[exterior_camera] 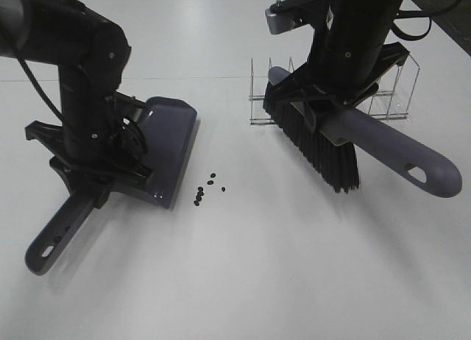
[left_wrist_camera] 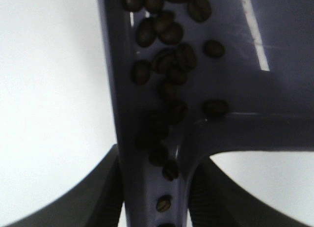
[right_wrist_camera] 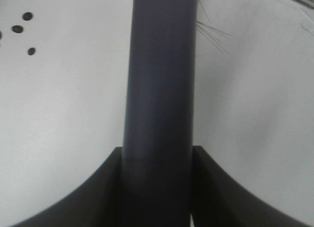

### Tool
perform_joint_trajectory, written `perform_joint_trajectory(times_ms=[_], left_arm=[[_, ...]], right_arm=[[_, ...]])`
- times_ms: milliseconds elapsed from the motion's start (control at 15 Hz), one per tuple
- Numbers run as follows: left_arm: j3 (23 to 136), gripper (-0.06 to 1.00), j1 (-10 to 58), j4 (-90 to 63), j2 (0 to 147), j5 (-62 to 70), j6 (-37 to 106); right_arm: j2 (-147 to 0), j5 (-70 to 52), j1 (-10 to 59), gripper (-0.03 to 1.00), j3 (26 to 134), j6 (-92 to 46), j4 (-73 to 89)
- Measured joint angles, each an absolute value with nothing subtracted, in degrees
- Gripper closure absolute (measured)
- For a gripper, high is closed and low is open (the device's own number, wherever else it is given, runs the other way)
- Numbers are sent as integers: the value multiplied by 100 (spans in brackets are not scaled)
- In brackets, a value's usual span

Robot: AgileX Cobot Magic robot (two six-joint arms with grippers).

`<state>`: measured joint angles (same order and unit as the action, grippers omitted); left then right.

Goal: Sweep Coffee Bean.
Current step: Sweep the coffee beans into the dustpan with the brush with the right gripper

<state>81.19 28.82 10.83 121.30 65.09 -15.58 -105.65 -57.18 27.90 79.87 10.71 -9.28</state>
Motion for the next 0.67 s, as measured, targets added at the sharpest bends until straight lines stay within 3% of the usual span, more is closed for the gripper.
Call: perform_joint_trajectory(times_ms=[333,667], left_arm=[[8125,60,3140,315,12622,6285,-1438],[8153,60,3140,80,12639,6268,-1306]], right_arm=[[-11201,-5426,2790,65,7987,1255,-1157],[-11723,-4549,2796,65,7993,1089,92]])
